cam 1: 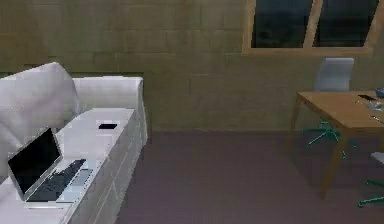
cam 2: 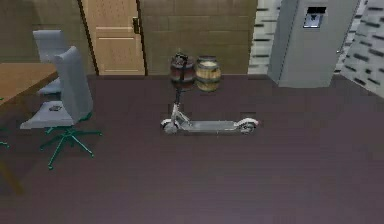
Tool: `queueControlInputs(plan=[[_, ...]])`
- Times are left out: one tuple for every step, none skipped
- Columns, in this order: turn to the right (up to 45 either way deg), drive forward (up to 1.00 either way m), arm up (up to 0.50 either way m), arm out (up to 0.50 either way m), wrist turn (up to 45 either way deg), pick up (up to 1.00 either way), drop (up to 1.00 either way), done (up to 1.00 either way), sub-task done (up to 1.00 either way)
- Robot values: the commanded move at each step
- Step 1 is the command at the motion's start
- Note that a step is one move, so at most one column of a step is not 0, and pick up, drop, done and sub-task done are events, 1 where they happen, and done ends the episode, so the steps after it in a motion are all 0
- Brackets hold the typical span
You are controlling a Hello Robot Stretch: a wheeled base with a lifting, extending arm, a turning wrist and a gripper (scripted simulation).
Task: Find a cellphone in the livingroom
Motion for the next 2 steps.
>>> queueControlInputs(plan=[[45.0, 0.00, 0.00, 0.00, 0.0, 0.00, 0.00, 0.00, 0.00], [45.0, 0.00, 0.00, 0.00, 0.0, 0.00, 0.00, 0.00, 0.00]])
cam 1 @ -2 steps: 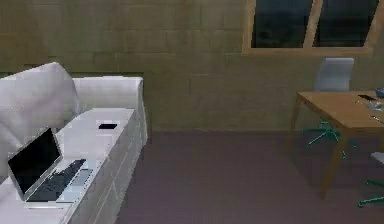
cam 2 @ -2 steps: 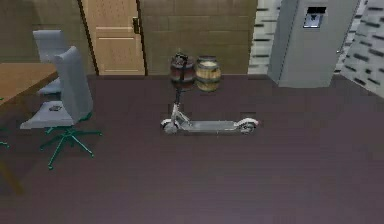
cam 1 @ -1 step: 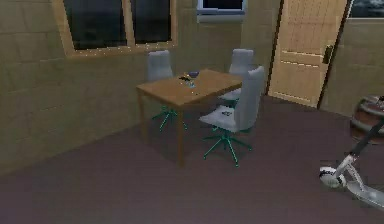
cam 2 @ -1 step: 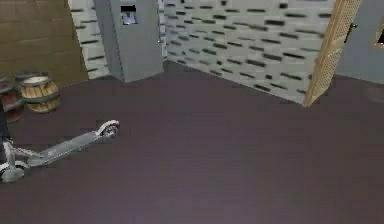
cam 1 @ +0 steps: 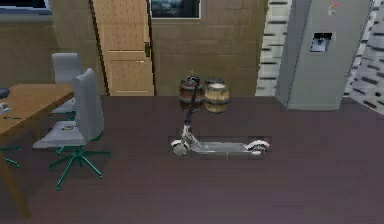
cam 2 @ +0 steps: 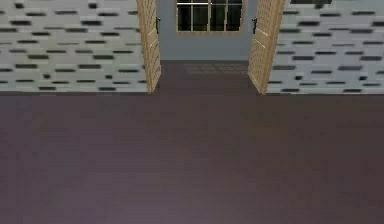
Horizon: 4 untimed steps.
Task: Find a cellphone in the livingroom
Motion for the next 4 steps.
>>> queueControlInputs(plan=[[0.0, 0.05, 0.00, 0.00, 0.0, 0.00, 0.00, 0.00, 0.00], [-45.0, 0.00, 0.00, 0.00, 0.0, 0.00, 0.00, 0.00, 0.00], [-39.0, 0.00, 0.00, 0.00, 0.0, 0.00, 0.00, 0.00, 0.00], [0.0, 1.00, 0.00, 0.00, 0.0, 0.00, 0.00, 0.00, 0.00]])
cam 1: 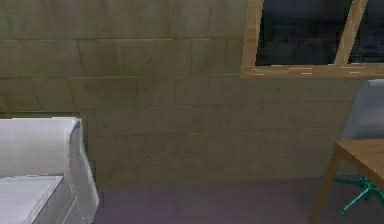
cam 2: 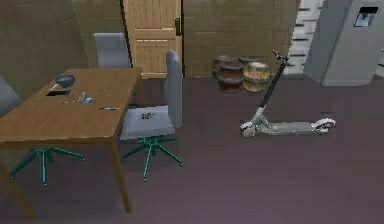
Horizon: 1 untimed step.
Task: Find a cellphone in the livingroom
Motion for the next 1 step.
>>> queueControlInputs(plan=[[-3.0, 0.00, 0.00, 0.00, 0.0, 0.00, 0.00, 0.00, 0.00]])
